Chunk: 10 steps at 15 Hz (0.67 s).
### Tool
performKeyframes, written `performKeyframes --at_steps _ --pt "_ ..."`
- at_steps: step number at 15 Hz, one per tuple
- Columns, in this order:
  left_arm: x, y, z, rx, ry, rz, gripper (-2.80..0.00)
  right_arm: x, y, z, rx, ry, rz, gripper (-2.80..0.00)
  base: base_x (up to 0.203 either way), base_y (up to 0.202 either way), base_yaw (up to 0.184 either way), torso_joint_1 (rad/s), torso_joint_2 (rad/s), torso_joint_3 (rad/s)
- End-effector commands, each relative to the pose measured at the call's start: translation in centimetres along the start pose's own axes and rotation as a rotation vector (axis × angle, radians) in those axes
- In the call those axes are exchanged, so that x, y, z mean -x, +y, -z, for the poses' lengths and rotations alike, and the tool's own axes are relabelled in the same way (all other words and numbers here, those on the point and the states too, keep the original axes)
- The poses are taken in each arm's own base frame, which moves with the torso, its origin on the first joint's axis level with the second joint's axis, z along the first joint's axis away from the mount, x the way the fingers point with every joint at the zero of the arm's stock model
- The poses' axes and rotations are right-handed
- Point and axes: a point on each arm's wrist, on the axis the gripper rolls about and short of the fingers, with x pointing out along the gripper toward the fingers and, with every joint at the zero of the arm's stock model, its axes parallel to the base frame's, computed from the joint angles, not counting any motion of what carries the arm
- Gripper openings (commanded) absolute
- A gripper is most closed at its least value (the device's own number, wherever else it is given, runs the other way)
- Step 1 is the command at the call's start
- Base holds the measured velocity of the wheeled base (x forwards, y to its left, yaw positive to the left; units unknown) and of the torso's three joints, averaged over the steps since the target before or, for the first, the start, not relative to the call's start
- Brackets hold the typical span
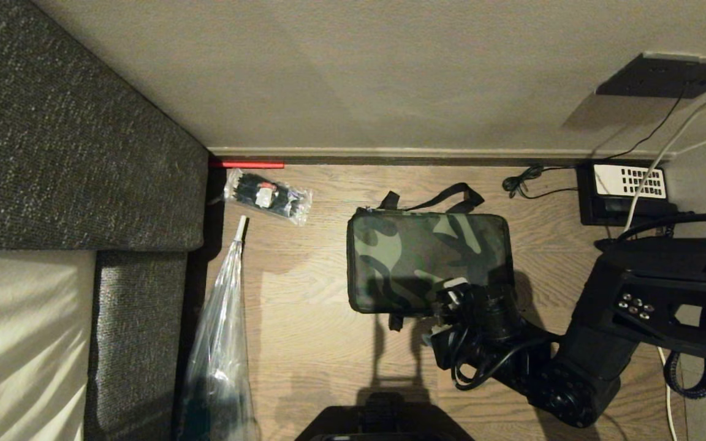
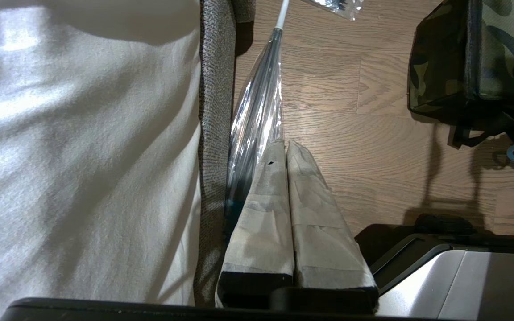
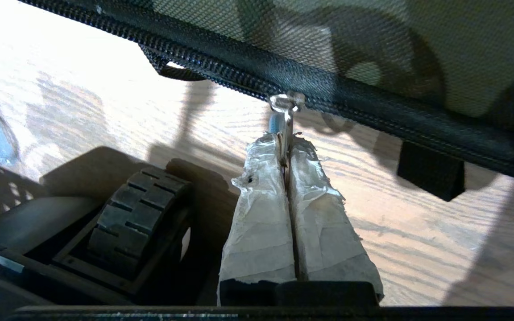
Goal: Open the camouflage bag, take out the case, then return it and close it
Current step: Open the top of the storage box
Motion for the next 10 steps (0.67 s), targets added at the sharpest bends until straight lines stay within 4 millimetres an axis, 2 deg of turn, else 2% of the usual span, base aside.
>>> performKeyframes --at_steps 1,10 --pt "0.0 0.0 0.0 0.001 0.0 -0.002 -2.8 0.2 -0.1 -0.3 0.009 -0.013 0.004 -2.8 0.0 0.0 0.0 0.0 0.0 0.0" --pt "0.0 0.0 0.0 0.001 0.0 -0.003 -2.8 0.3 -2.8 -0.1 -0.009 0.0 0.067 -2.8 0.0 0.0 0.0 0.0 0.0 0.0"
